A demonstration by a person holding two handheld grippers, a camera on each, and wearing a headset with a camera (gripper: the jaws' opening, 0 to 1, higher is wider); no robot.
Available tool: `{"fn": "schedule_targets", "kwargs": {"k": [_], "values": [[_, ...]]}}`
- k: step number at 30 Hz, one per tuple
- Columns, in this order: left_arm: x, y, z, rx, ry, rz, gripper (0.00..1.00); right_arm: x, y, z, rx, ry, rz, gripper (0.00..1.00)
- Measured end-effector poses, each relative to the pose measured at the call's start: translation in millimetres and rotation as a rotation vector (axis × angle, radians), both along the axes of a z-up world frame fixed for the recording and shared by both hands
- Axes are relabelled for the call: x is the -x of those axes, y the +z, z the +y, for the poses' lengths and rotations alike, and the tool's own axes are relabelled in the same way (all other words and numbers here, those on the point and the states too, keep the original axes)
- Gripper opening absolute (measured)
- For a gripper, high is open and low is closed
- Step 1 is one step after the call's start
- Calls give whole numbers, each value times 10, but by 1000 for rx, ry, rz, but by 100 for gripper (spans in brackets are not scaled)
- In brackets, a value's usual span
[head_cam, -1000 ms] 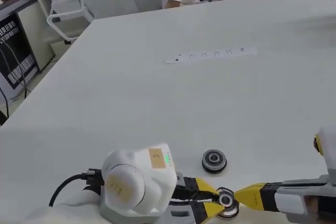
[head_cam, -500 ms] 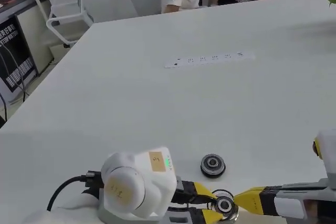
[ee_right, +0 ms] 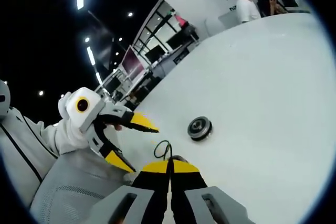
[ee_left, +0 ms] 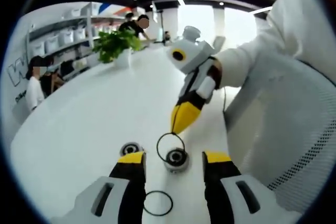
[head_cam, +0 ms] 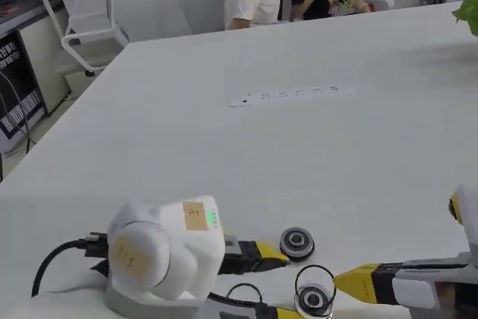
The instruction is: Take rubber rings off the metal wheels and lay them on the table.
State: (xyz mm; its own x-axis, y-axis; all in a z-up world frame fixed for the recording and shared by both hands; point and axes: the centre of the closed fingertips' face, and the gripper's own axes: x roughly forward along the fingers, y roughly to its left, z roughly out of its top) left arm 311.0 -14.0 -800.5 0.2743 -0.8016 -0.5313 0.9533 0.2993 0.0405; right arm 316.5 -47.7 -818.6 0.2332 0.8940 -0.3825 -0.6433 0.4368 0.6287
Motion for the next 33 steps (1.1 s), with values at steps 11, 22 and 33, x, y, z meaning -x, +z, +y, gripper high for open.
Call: {"fn": "schedule_targets", "kwargs": {"k": [11,22,33], "values": [[46,305,385,14,31,0,70,-17,86,-38,12,-13,-29,0],[104,572,940,-7,93,-69,85,8,178,-25,17,-10,-45,0],[271,702,1290,44,197,-98,93,50,245,11,31,17,-60,0]]}}
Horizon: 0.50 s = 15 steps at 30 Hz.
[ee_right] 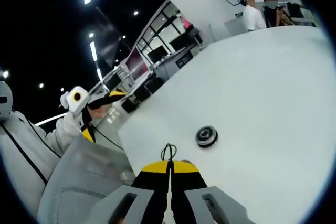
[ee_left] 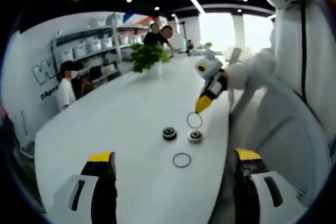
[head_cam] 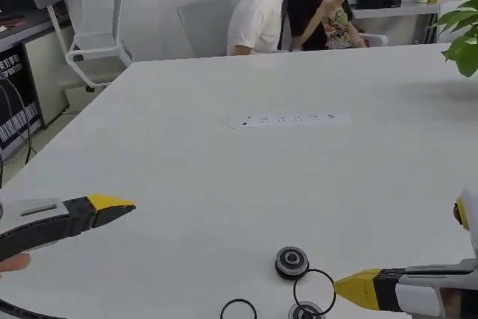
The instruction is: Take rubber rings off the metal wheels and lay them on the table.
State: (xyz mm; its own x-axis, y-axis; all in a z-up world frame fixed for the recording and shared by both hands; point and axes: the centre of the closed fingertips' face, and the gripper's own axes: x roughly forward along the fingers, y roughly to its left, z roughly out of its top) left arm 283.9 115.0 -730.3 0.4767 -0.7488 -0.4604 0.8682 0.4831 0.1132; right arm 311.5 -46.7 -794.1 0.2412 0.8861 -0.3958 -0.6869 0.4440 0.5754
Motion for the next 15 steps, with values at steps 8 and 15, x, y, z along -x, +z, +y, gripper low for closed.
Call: {"fn": "schedule_targets", "kwargs": {"k": [8,15], "values": [[66,-3,182,57,89,-7,98,11,16,21,11,18,-7,0],[117,-120,345,86,169,14,100,3,80,74,13,46,-20,0]]}}
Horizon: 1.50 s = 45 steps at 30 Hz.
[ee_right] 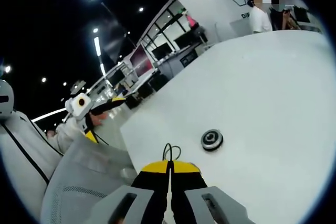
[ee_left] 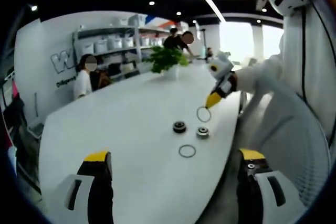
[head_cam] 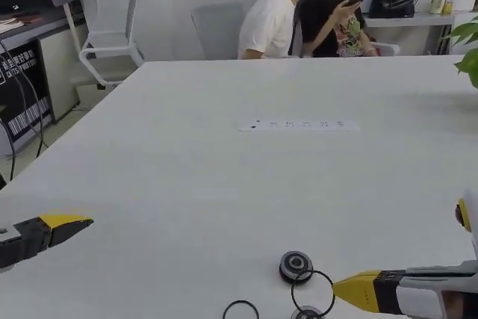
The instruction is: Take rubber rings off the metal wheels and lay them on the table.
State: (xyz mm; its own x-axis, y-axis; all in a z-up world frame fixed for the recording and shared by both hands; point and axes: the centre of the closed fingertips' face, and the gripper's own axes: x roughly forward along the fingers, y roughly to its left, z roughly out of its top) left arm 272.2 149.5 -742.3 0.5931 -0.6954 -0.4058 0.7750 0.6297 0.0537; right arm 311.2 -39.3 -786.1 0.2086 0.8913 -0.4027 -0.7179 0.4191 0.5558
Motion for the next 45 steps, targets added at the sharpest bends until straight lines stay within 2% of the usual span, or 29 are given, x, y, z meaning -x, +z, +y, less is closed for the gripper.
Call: {"fn": "schedule_targets", "kwargs": {"k": [5,9,16,22,27,45], "values": [[64,-87,72,9,34,23,100,-15,24,52,6,23,-5,0],[96,-69,57,28,53,25,100,-9,29,103,23,60,-7,0],[148,-138,97,25,68,44,100,-34,42,217,29,103,-15,0],[168,-139,88,21,76,50,100,-60,1,325,41,144,-15,0],[197,-128,47,26,75,62,100,-126,-91,411,41,161,0,0],[223,-142,87,7,81,73,100,-125,-432,596,100,227,36,0]]}}
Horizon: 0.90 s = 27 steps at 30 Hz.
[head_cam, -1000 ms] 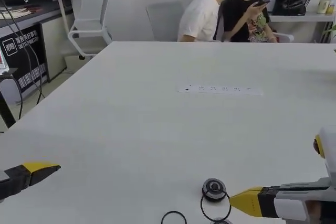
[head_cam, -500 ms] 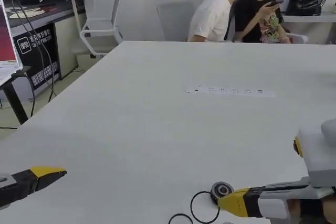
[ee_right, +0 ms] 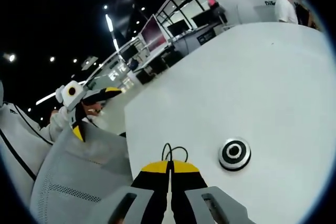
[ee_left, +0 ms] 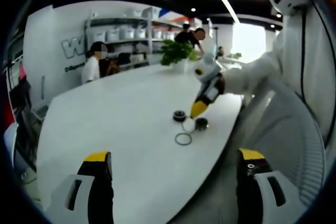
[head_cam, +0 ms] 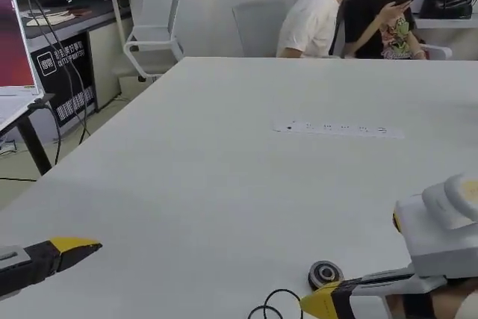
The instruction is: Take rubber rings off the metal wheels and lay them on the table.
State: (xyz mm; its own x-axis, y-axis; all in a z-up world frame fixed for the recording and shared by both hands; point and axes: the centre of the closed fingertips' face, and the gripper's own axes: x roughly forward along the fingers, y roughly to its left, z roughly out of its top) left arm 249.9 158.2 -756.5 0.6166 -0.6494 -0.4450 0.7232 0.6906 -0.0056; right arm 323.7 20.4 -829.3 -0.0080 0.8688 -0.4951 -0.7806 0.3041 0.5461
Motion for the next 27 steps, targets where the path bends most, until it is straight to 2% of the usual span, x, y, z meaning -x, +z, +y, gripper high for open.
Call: {"fn": "schedule_targets", "kwargs": {"k": [12,21,27], "values": [[-2,12,23,0,14,-5,99,-43,-190,14,55,3,23,0],[-10,-15,36,6,24,-3,99,-99,-237,-9,85,-11,-10,0],[-5,-17,48,7,26,-5,99,-112,-257,-11,96,-14,-10,0]]}}
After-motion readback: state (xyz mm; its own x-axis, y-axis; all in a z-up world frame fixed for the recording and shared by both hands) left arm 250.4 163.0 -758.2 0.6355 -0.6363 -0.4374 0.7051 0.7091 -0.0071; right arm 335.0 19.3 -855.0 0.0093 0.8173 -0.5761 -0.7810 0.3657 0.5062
